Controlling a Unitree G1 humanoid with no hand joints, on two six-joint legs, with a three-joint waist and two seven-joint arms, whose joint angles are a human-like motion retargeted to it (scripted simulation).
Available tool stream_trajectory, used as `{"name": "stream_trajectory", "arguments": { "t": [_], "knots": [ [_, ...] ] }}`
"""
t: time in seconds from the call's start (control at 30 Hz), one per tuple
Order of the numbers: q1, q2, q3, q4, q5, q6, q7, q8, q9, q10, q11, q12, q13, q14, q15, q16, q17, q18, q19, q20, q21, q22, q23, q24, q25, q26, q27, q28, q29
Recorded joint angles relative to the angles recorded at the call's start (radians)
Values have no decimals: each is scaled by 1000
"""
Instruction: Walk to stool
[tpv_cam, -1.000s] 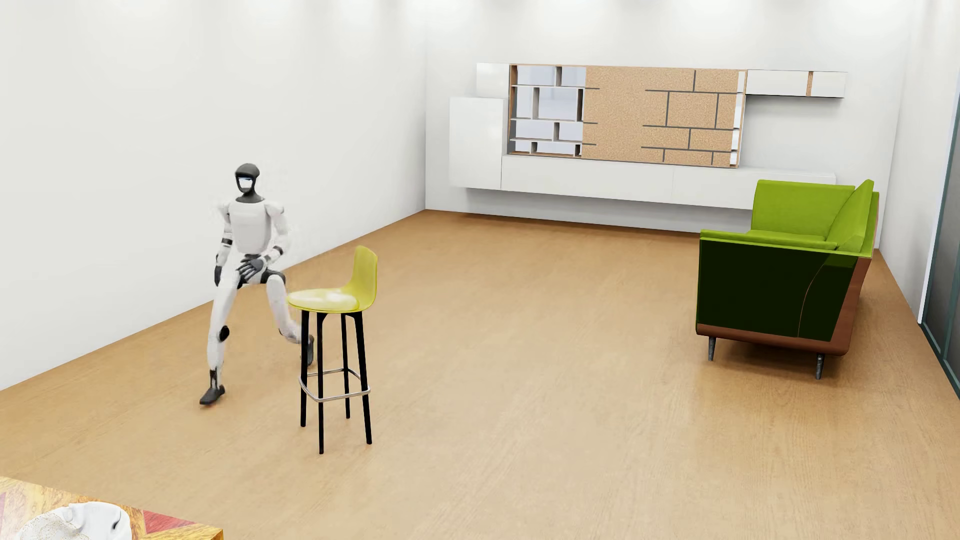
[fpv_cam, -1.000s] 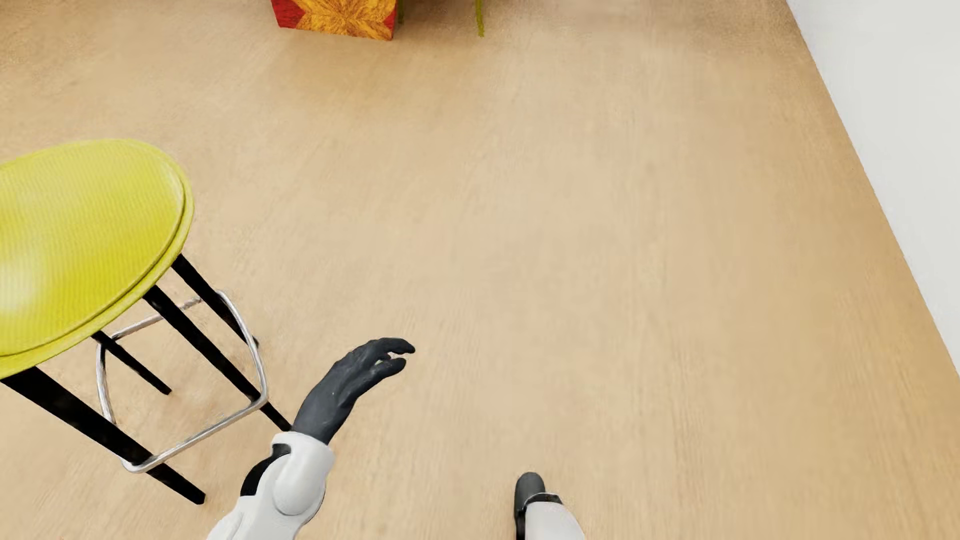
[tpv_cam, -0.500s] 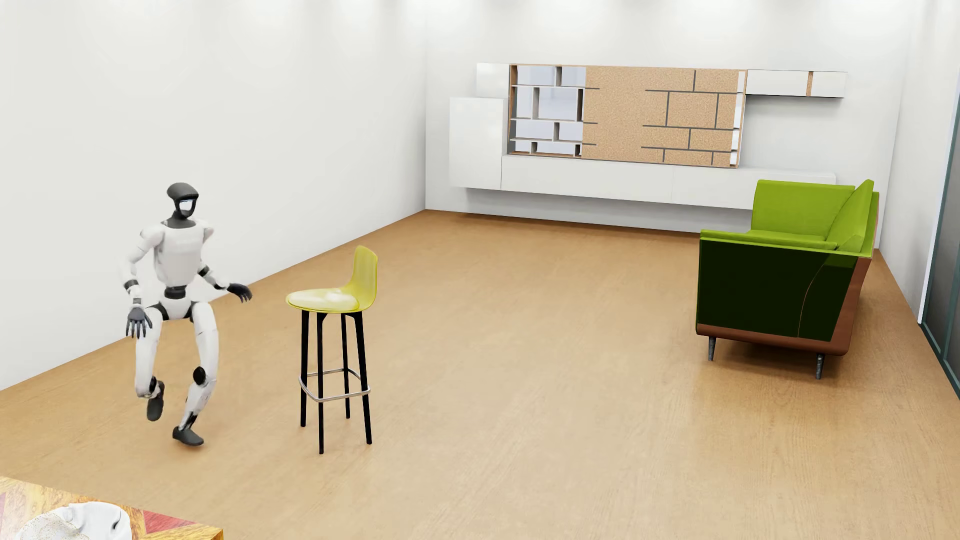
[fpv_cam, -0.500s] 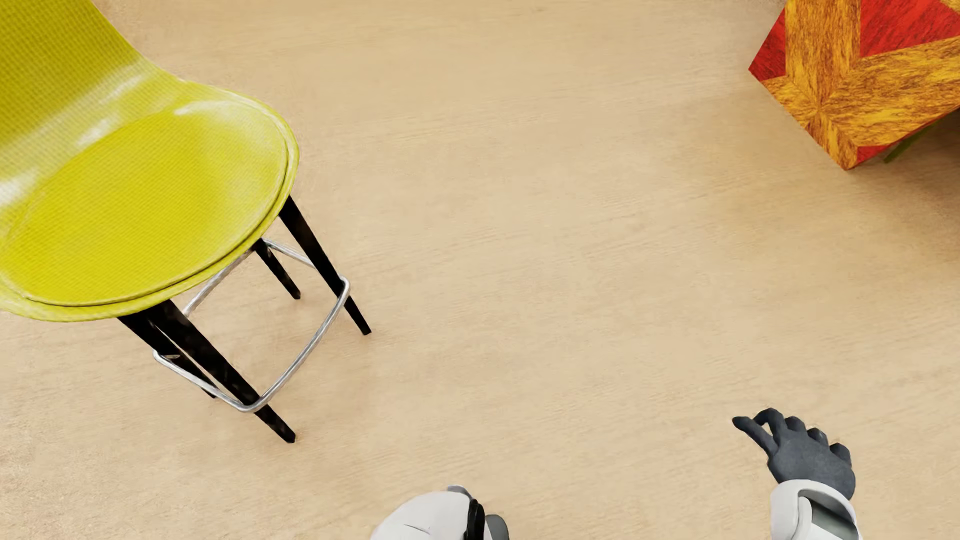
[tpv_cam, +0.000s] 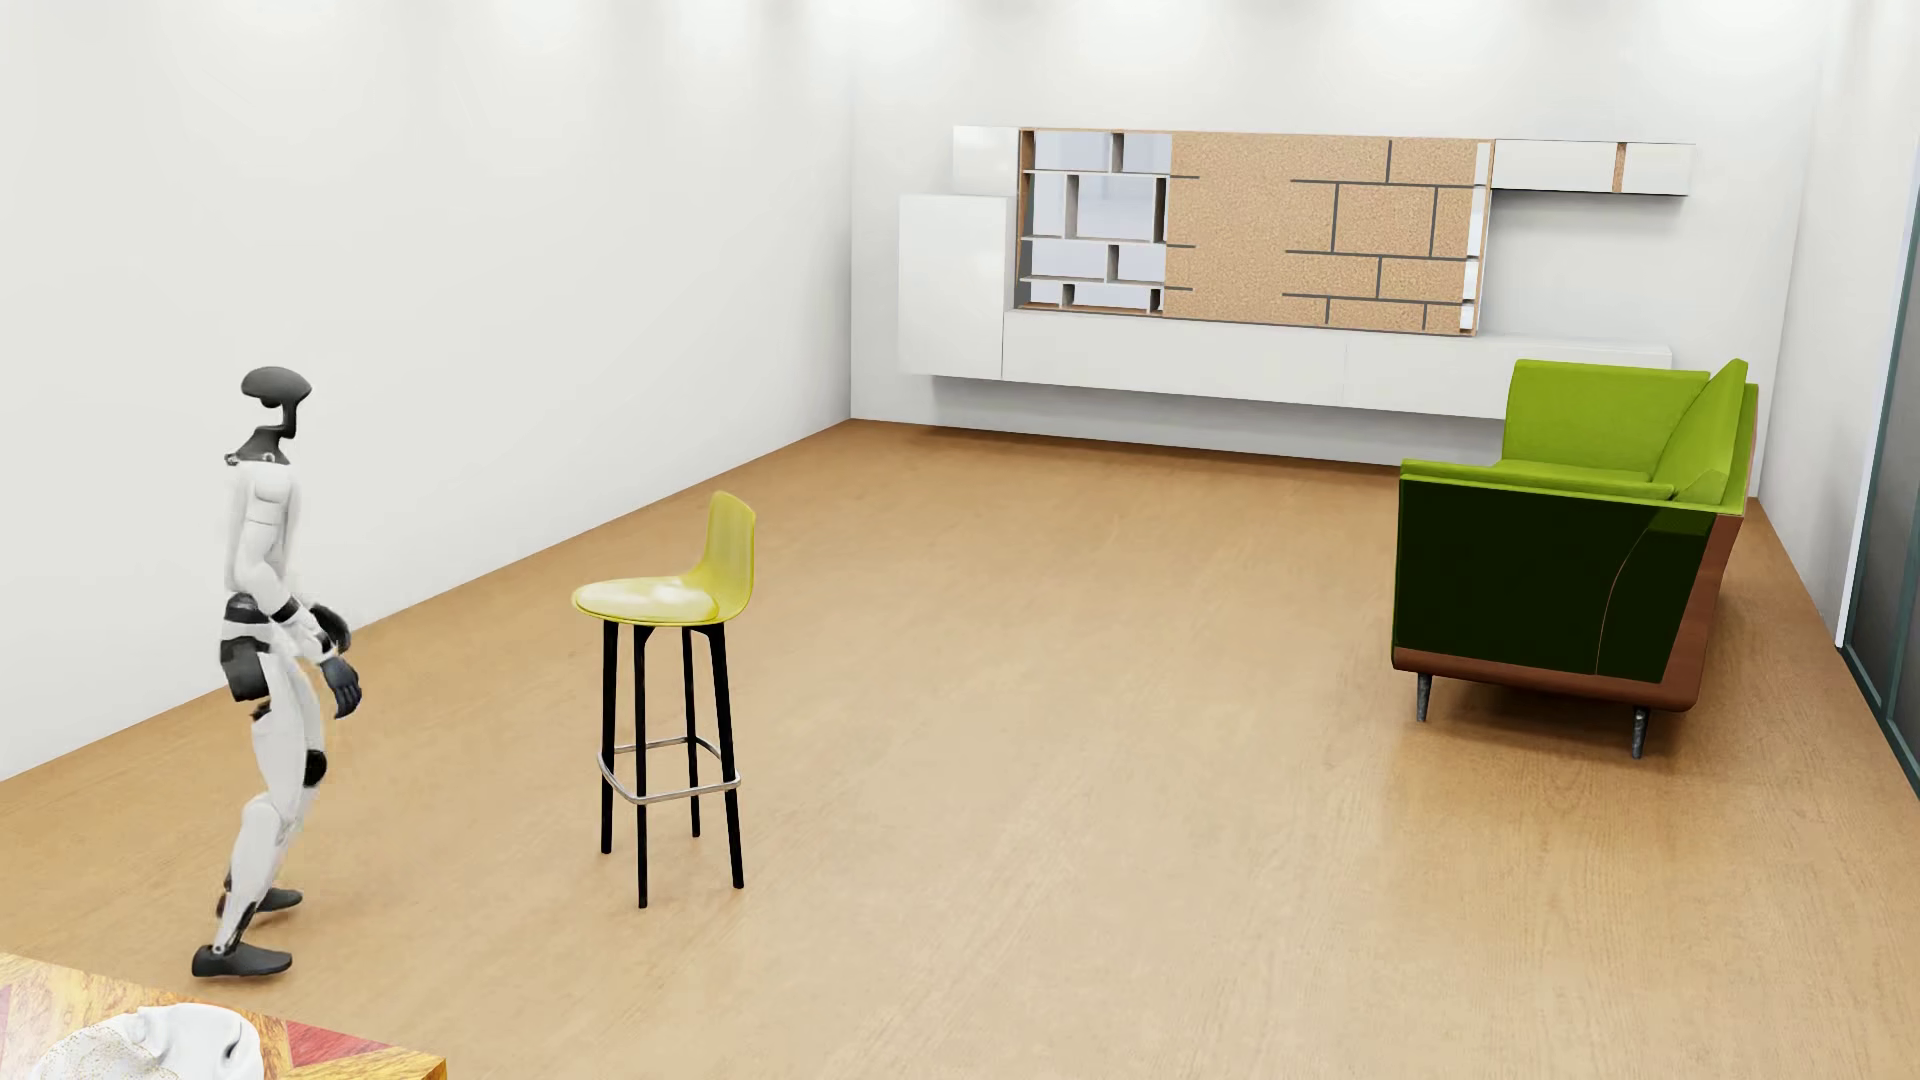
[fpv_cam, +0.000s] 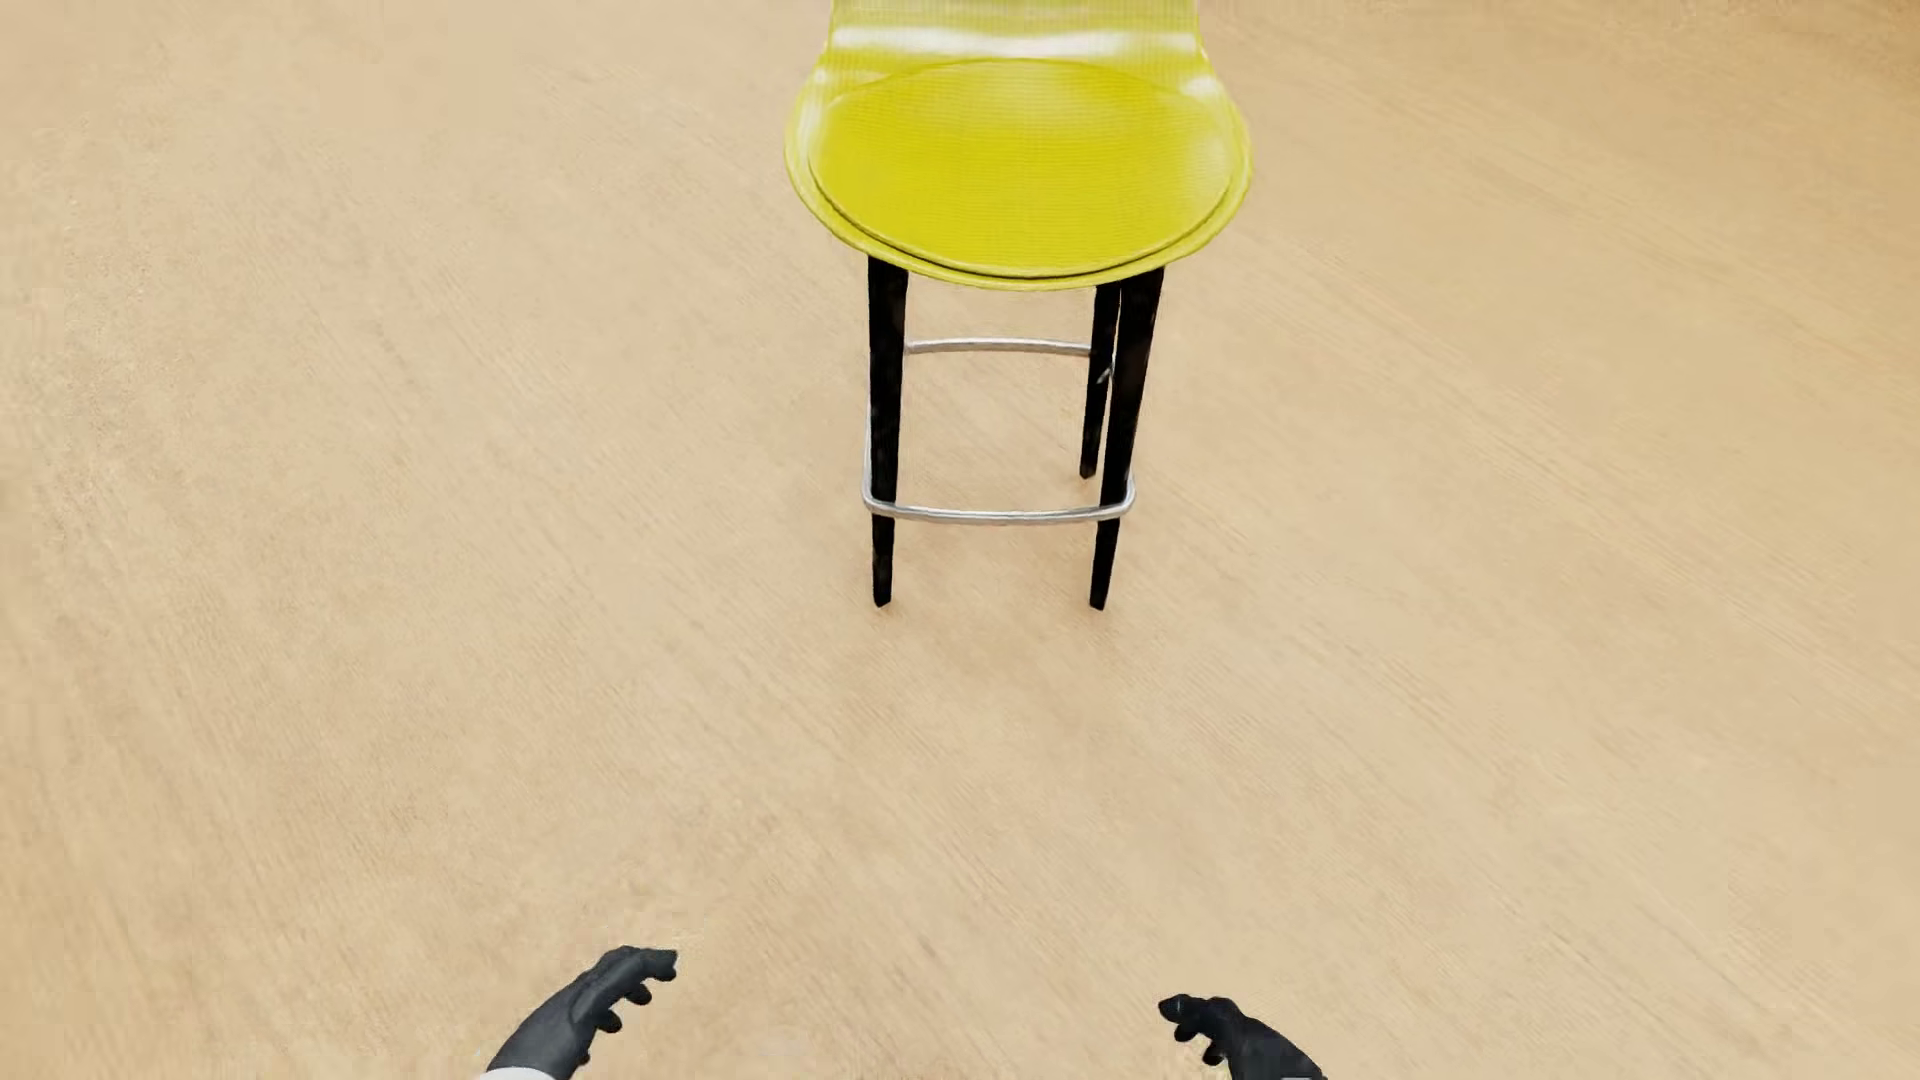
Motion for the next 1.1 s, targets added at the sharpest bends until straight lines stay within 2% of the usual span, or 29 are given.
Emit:
{"name": "stream_trajectory", "arguments": {
  "t": [0.03, 0.07, 0.17, 0.2, 0.23, 0.27, 0.3, 0.33, 0.37, 0.4, 0.47, 0.5, 0.6, 0.67, 0.73, 0.77, 0.83, 0.9, 0.97, 1.03, 1.1],
  "knots": [
    [80, 11, 4, -38, 1, 2, -4, -27, -5, -146, 7, -5, -12, -105, -8, 3, 1, -27, -8, -2, -34, 62, -11, 5, 18, 36, -1, 5, -44],
    [136, 21, 4, -85, -18, 1, -9, -52, -9, -258, 21, -14, -19, -134, -11, -4, -6, -21, -13, -8, -68, 125, -27, 13, 35, 65, 4, 13, -95],
    [181, -2, -11, -225, -158, -33, -85, -144, 0, -388, 193, -56, 25, -42, 37, -35, -3, 6, -41, -17, -199, 328, -33, 5, 133, 137, 21, 42, -244],
    [203, -26, -16, -266, -212, -46, -107, -155, 4, -427, 277, -63, 33, -18, 85, -34, -16, 10, -54, -33, -187, 377, -6, 20, 155, 150, 34, 31, -238],
    [229, -56, -19, -303, -265, -58, -124, -147, 8, -466, 363, -52, 30, 4, 138, -27, -46, 13, -60, -51, -135, 397, 34, 42, 140, 130, 41, 38, -185],
    [248, -84, -22, -334, -310, -70, -141, -133, 11, -492, 440, -40, 16, 20, 181, -26, -90, 16, -73, -52, -55, 401, 79, 52, 111, 99, 44, 76, -98],
    [259, -105, -24, -355, -343, -81, -162, -121, 14, -504, 502, -22, 4, 30, 211, -30, -120, 16, -72, -27, 16, 397, 120, 34, 77, 68, 42, 124, -12],
    [265, -125, -25, -369, -352, -91, -181, -94, 16, -505, 538, -4, -4, 36, 195, -37, -128, 15, -67, 9, 53, 390, 149, 1, 51, 49, 40, 160, 39],
    [270, -144, -25, -378, -331, -98, -198, -46, 18, -509, 543, 12, -4, 40, 142, -43, -115, 12, -79, 42, 48, 381, 161, -30, 44, 44, 40, 174, 32],
    [276, -150, -22, -381, -306, -103, -210, -17, 17, -518, 508, 27, 0, 47, 83, -49, -82, 7, -88, 69, 10, 369, 157, -51, 63, 47, 39, 168, -24],
    [293, -117, -17, -376, -231, -112, -229, 26, 10, -559, 302, 54, 9, 71, 50, -57, 5, -6, -64, 113, -69, 345, 129, -70, 136, 71, 12, 115, -147],
    [298, -80, -15, -370, -201, -117, -237, 10, 4, -577, 197, 66, 3, 81, 60, -56, 34, -13, -101, 125, -63, 334, 117, -68, 145, 84, -1, 83, -173],
    [288, 29, -12, -330, -130, -121, -249, -63, -5, -568, -12, 90, -69, 89, 63, -54, 67, -33, -134, 166, 74, 322, 125, -36, 66, 98, -11, 54, -135],
    [280, 59, -4, -290, -79, -109, -250, -72, -9, -548, -87, 83, -120, 86, 98, -96, 74, -46, -144, 277, 155, 330, 147, -64, 38, 136, 0, 91, -72],
    [278, 48, 8, -257, -48, -99, -237, -55, -10, -537, -78, 63, -165, 76, 94, -141, 56, -57, -157, 360, 224, 329, 157, -92, 29, 142, -2, 111, -39],
    [279, 42, 11, -242, -36, -94, -230, -46, -9, -531, -67, 57, -183, 72, 86, -150, 44, -62, -164, 361, 250, 328, 169, -78, 35, 130, -1, 105, -38],
    [280, 49, 10, -223, -18, -88, -234, -49, -8, -522, -60, 42, -190, 72, 75, -149, 20, -73, -175, 314, 260, 336, 198, -14, 66, 107, 23, 70, -44],
    [279, 61, 2, -214, -8, -85, -251, -68, -9, -520, -63, 14, -162, 77, 68, -138, 0, -84, -185, 260, 231, 340, 209, 40, 105, 88, 54, 9, -62],
    [278, 67, -7, -209, -3, -82, -267, -83, -10, -520, -62, -6, -122, 78, 62, -124, -17, -92, -192, 228, 200, 321, 224, 79, 148, 74, 69, -11, -92],
    [279, 70, -13, -204, 2, -78, -274, -91, -10, -519, -59, -25, -85, 79, 55, -131, -35, -99, -197, 235, 194, 302, 257, 68, 177, 76, 92, 16, -91],
    [283, 68, -18, -199, 8, -76, -271, -89, -12, -524, -58, -21, -73, 81, 50, -127, -49, -106, -203, 251, 218, 287, 312, 42, 185, 66, 116, 35, -57]
  ]
}}
